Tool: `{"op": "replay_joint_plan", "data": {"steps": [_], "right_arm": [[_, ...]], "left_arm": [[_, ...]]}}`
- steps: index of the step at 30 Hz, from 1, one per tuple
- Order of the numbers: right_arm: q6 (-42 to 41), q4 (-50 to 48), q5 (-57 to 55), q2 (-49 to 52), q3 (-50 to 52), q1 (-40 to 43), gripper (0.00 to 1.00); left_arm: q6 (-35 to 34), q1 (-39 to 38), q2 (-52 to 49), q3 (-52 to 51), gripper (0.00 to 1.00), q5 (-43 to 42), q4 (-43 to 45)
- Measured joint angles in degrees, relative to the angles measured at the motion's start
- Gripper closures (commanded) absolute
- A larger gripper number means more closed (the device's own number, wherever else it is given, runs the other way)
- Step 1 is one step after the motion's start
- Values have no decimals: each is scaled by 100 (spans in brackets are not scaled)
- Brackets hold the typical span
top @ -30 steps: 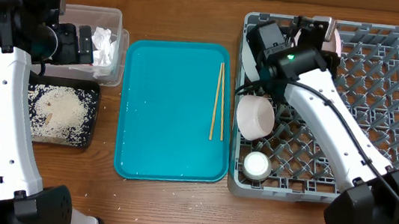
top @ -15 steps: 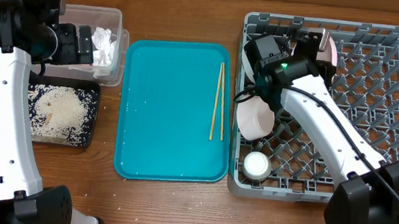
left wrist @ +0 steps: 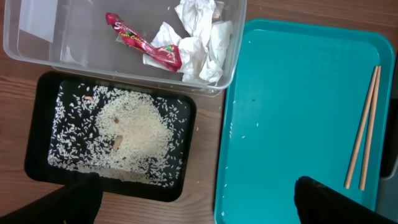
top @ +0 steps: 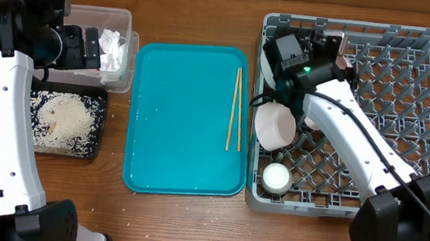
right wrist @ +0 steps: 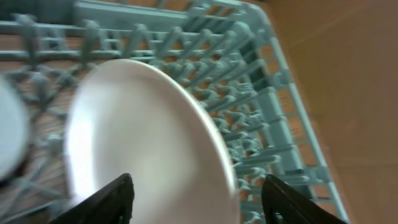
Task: Sort waste into correct bins and load items into the dishwasher
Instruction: 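Stand the large white plate upright in the rack beside the small plate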
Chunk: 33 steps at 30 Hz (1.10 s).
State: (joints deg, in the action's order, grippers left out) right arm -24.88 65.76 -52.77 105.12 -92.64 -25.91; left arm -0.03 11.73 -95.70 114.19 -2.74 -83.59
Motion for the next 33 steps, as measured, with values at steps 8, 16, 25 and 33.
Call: {"op": "replay_joint_plan", "data": {"steps": [8, 16, 25, 33], "right_arm": [[229, -122, 1598, -2, -1113, -116, 32], [188, -1139, 4607, 37, -1099, -302, 42], [-39, -966, 5381, 1185, -1023, -796, 43], [-326, -898, 5281, 1982, -990, -1049, 46]], "left_arm": [[0, 0, 0, 0, 0, 2, 0], [0, 0, 0, 0, 0, 2, 0], [0, 0, 0, 0, 0, 2, 0], [0, 0, 0, 0, 0, 2, 0]]}}
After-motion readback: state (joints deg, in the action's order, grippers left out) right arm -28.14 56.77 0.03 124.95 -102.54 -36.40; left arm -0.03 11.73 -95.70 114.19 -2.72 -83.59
